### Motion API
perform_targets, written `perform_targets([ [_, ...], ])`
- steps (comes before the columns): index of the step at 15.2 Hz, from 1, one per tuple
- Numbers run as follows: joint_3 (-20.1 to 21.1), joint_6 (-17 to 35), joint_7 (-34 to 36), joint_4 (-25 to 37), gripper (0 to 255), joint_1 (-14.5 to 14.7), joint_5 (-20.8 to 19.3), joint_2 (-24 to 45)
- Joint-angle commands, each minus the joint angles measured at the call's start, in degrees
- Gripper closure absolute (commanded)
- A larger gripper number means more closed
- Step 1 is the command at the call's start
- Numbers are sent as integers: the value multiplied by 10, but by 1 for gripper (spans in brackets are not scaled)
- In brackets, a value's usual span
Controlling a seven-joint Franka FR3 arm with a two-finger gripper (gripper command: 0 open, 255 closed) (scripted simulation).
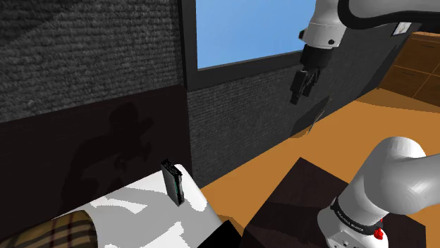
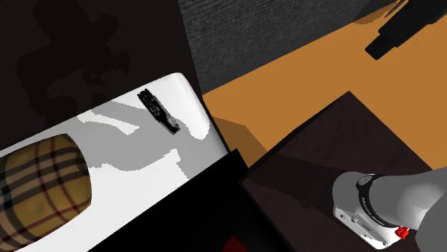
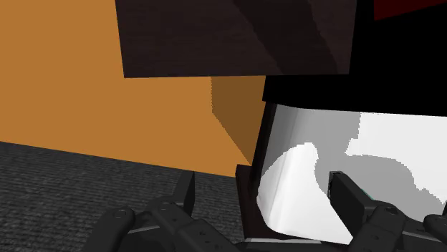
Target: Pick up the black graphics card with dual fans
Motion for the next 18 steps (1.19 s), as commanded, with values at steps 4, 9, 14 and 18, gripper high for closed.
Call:
perform_targets([
  [4,25,50,25,-17,0,11,17,31],
  [9,67,135,64,-30,0,27,40,98],
  [14,108,216,103,-23,0,41,54,182],
  [18,139,277,137,-3,0,48,54,259],
])
